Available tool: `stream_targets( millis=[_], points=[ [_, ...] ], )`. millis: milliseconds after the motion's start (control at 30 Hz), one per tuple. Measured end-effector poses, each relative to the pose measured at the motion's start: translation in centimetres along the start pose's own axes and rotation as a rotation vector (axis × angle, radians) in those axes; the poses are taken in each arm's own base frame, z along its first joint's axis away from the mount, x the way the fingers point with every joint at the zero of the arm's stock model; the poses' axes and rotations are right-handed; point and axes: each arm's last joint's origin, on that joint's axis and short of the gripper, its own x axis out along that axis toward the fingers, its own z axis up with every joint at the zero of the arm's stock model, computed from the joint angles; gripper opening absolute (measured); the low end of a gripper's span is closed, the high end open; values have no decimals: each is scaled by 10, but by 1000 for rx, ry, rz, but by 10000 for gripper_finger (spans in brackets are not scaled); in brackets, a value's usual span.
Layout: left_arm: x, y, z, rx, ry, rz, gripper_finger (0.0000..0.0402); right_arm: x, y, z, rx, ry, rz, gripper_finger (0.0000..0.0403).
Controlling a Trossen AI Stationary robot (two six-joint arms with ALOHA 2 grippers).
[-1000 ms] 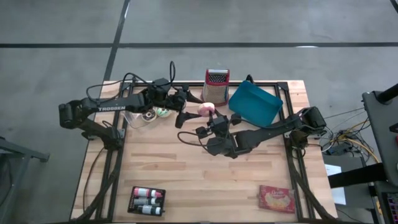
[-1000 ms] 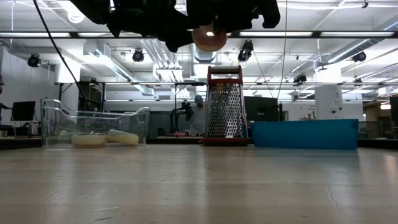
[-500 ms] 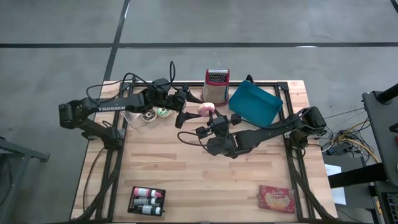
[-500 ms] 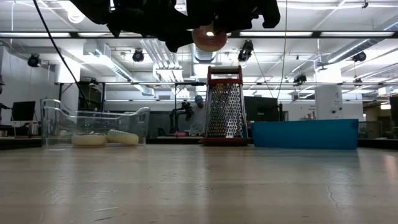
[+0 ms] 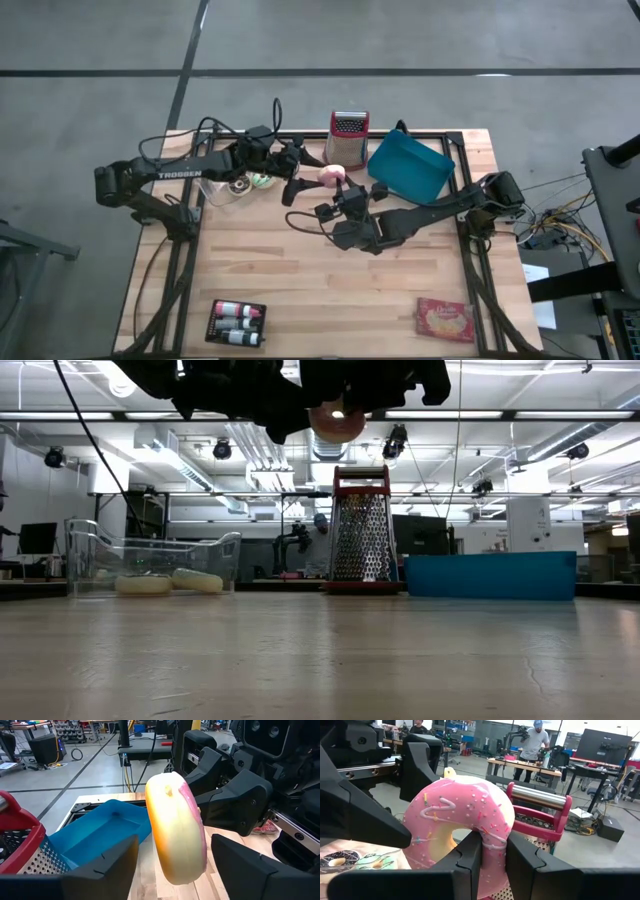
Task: Pick & Place Food Item
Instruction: Put the pink donut into the transparent bin
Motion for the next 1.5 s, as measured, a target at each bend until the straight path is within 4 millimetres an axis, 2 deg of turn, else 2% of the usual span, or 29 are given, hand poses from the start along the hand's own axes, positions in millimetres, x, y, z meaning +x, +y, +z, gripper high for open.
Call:
stream_targets(
  millis=[300, 500, 1500],
  points=[
    [0, 0, 0, 0, 0, 0, 198, 0, 0, 0, 0, 0, 0, 68],
    [0, 0, 0, 0, -1, 1, 177, 0, 0, 0, -1, 0, -1, 68],
    [0, 0, 3, 40, -12, 4, 172, 0, 0, 0, -9, 0, -1, 68]
  ],
)
